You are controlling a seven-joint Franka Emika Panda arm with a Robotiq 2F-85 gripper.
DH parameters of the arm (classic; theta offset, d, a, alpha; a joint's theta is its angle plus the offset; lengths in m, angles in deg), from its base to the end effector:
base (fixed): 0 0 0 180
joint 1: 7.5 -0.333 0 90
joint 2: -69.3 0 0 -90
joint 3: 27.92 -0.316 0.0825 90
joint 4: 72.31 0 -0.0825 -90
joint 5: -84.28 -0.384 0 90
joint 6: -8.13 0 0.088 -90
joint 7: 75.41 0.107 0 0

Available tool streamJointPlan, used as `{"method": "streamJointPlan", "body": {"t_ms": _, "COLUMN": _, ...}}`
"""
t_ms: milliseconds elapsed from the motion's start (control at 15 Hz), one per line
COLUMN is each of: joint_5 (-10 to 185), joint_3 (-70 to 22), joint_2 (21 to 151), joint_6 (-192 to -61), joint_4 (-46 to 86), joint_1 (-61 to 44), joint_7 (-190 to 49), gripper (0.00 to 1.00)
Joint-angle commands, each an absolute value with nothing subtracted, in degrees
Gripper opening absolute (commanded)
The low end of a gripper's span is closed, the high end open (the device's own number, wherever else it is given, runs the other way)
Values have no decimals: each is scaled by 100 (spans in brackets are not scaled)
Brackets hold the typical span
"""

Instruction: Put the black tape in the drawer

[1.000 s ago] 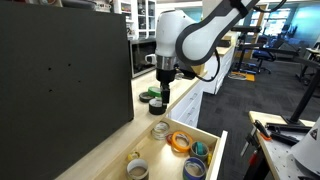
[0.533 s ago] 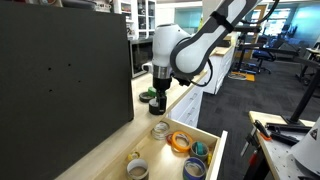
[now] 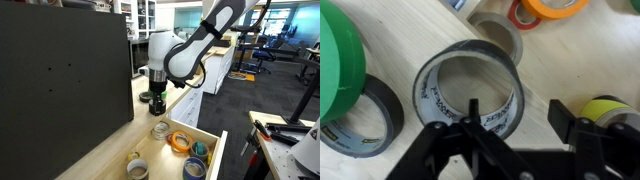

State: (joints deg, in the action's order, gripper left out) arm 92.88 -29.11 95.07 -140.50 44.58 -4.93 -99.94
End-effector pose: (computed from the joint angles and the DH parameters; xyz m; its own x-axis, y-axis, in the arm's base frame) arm 0.6086 -0.0121 0.2291 0.8620 0.5038 0.0565 0.4956 -0.8608 0.1157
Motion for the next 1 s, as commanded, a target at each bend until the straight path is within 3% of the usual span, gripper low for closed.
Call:
{"method": "streamJointPlan", "body": {"t_ms": 0, "joint_5": 9335, "joint_3": -2986, "joint_2": 9485, "joint_6": -14155, "joint_4": 4454, "joint_1": -324, "joint_7": -10164, "gripper": 43}}
{"method": "streamJointPlan", "body": {"t_ms": 400, "joint_5": 9205, "joint_3": -3045, "joint_2": 9212, "joint_6": -14107, "joint_4": 4747, "joint_1": -148, "joint_7": -10301, "gripper": 5}}
{"method": "streamJointPlan", "body": {"t_ms": 600, "joint_5": 9208, "joint_3": -3066, "joint_2": 8582, "joint_6": -14146, "joint_4": 5433, "joint_1": -137, "joint_7": -10267, "gripper": 0}}
{"method": "streamJointPlan", "body": {"t_ms": 933, "joint_5": 9072, "joint_3": -3093, "joint_2": 7217, "joint_6": -13953, "joint_4": 6577, "joint_1": -248, "joint_7": -10308, "gripper": 4}}
